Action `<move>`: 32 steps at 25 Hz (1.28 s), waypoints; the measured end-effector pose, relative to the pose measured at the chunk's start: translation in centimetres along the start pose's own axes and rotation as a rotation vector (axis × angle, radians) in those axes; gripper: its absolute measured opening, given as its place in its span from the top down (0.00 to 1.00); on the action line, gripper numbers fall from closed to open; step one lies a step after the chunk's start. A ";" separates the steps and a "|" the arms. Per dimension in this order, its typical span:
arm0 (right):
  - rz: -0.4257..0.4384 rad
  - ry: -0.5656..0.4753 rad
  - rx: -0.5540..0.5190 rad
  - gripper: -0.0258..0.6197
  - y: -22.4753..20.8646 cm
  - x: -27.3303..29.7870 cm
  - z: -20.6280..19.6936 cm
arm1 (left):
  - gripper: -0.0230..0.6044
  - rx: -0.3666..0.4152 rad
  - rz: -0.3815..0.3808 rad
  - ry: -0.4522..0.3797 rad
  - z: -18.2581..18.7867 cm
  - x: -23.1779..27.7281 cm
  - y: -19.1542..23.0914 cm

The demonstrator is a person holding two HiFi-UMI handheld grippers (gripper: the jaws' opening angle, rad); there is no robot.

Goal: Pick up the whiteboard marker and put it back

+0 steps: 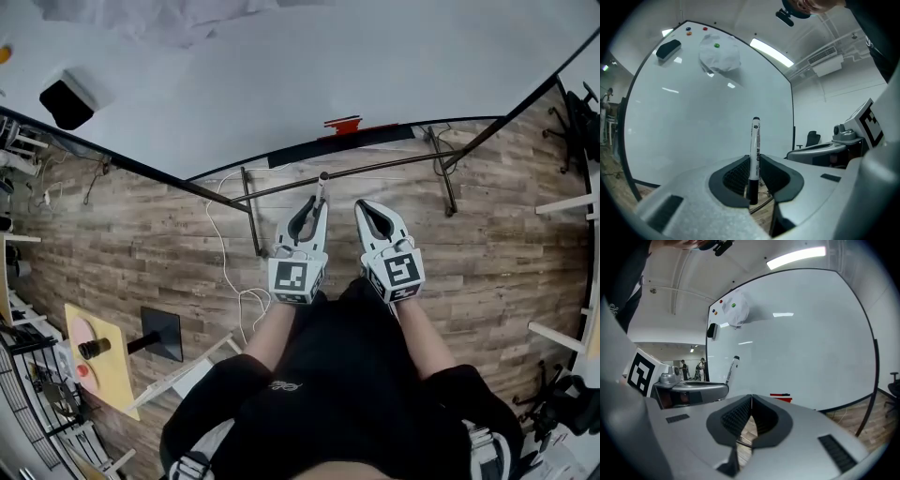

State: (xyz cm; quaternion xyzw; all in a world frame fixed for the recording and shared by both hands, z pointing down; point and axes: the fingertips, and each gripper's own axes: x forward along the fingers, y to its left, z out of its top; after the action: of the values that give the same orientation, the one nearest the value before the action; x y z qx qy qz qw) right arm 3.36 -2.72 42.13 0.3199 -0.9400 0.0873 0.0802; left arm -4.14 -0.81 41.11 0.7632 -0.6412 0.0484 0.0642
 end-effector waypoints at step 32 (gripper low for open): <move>-0.075 0.020 0.085 0.96 -17.0 2.8 -1.5 | 0.86 0.275 -0.175 0.280 -3.0 15.9 -4.4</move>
State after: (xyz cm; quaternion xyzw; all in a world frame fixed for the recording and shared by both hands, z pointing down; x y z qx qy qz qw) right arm 11.77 -17.26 46.04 0.3570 -0.9220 0.1275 0.0793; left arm 2.96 -15.05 46.44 0.8034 -0.5445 0.2353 0.0519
